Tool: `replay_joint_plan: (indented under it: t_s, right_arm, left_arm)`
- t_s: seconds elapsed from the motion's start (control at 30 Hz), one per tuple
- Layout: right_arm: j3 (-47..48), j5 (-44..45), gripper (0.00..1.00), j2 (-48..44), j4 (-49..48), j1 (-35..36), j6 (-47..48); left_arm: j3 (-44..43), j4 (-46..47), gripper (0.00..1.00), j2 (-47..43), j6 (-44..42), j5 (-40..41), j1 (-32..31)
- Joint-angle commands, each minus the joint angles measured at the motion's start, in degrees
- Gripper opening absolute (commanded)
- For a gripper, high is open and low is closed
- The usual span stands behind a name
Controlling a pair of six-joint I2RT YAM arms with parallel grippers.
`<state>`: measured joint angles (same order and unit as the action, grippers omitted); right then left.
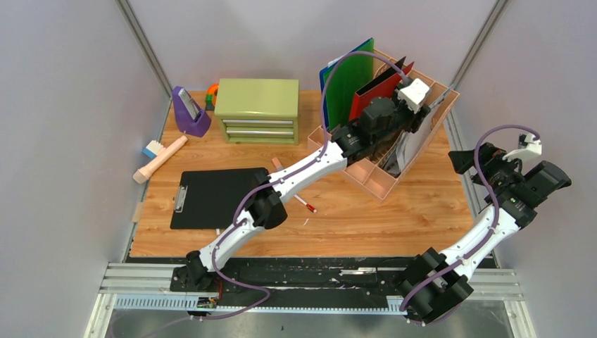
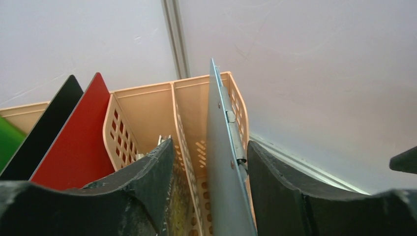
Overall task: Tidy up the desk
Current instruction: Place the folder in the storage box.
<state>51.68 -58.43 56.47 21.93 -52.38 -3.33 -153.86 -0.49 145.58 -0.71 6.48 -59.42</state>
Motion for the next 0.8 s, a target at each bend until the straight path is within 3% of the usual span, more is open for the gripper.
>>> replay_joint_plan:
  t_s: [0.0,0.23,0.4,0.5,0.77]
  right_arm:
    - [0.3,-4.19,0.93,-0.05,-2.08,-0.36,0.8]
    - [0.93,-10.92,0.94,-0.89,-1.99,0.1,1.58]
    - [2.09,-12.6,0.95,-3.49,-1.87,2.25,1.75]
    - [3.83,-12.78,0.96,-5.42,0.73,5.22,3.96]
    - [10.51,-7.23,1.0,-11.21,10.62,24.42,13.55]
  left_arm:
    - [-3.54,-2.92,0.68,-4.43,-1.92,-2.34,0.26]
    - [5.23,-13.56,0.98,-17.29,-6.54,-4.8,0.21]
    - [15.49,-21.11,1.0,-27.81,-10.7,-1.11,0.2]
    - [27.49,-24.08,1.0,-36.82,-13.97,1.84,0.52]
    - [50.91,-34.54,1.0,-56.31,-15.49,-0.58,8.49]
